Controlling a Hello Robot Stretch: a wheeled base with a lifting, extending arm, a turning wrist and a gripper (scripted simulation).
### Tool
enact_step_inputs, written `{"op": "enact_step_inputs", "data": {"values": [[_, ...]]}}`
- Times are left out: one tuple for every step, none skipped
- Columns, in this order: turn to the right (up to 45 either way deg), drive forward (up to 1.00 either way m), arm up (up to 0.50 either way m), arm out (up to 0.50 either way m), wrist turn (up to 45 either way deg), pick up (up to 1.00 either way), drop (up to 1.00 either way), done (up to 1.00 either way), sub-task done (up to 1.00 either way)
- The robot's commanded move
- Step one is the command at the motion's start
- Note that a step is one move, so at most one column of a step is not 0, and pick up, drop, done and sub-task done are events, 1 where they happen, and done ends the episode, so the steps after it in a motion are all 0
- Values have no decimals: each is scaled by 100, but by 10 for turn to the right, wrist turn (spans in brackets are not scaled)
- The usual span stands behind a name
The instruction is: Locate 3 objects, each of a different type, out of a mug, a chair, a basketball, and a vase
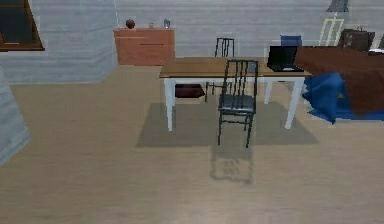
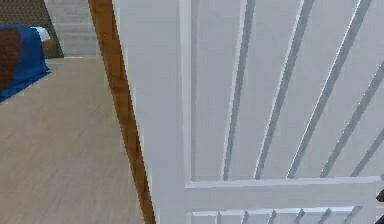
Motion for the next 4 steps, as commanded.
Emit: {"op": "enact_step_inputs", "data": {"values": [[0,30,0,0,0,0,0,0,0],[330,0,0,0,0,0,0,0,0],[0,100,0,0,0,0,0,0,0],[0,70,0,0,0,0,0,0,0]]}}
